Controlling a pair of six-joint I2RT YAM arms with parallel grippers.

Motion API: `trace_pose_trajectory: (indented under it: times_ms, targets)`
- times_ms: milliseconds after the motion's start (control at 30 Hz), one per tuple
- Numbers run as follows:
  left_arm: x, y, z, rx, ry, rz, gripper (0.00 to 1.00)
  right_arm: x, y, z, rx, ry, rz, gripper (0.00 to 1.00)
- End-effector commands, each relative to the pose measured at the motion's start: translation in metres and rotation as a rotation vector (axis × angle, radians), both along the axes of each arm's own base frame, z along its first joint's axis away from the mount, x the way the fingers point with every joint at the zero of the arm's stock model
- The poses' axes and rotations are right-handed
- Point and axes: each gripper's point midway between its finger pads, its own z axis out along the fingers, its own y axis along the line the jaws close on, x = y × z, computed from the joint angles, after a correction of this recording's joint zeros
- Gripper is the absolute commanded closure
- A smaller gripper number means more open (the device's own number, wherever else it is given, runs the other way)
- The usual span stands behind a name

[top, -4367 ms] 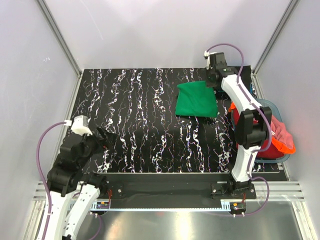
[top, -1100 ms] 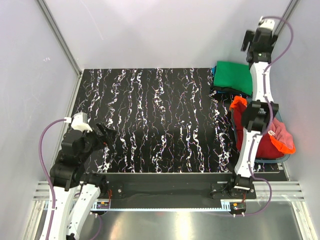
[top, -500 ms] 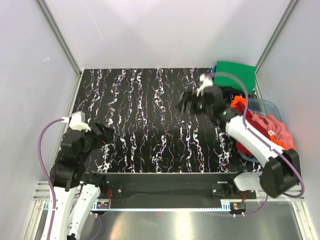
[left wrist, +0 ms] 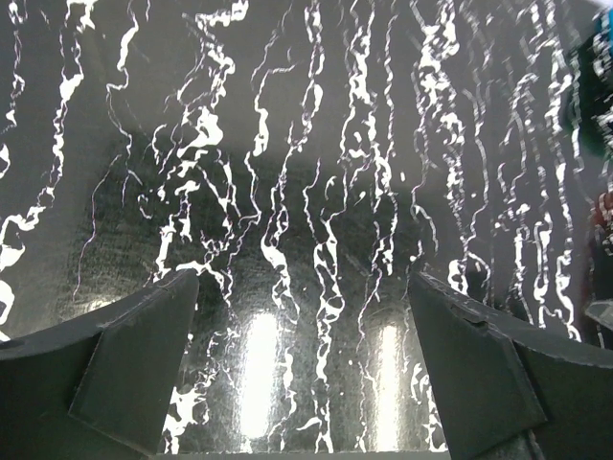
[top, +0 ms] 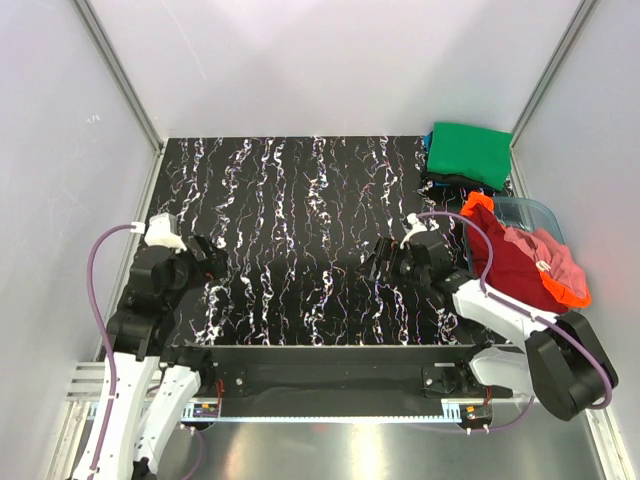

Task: Fold and stack the t-shirts

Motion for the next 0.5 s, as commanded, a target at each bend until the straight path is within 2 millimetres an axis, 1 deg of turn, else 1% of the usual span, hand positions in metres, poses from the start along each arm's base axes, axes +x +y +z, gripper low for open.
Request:
trace_pose_trajectory:
  times_ms: [0,233,467]
  targets:
    - [0.009,0.0,0.009,0.015,-0.032,-0.011,0.03,0.02,0.019,0.036,0.108,-0.128,0.015,0.01]
    - [0.012,0.0,0.003,0.014,-0.001,-0.004,0.03,0.025,0.02,0.025,0.087,-0.102,0.007,0.0]
    - [0.013,-0.001,0.0,0.01,0.017,-0.009,0.04,0.025,0.016,0.025,0.084,-0.104,-0.019,0.0]
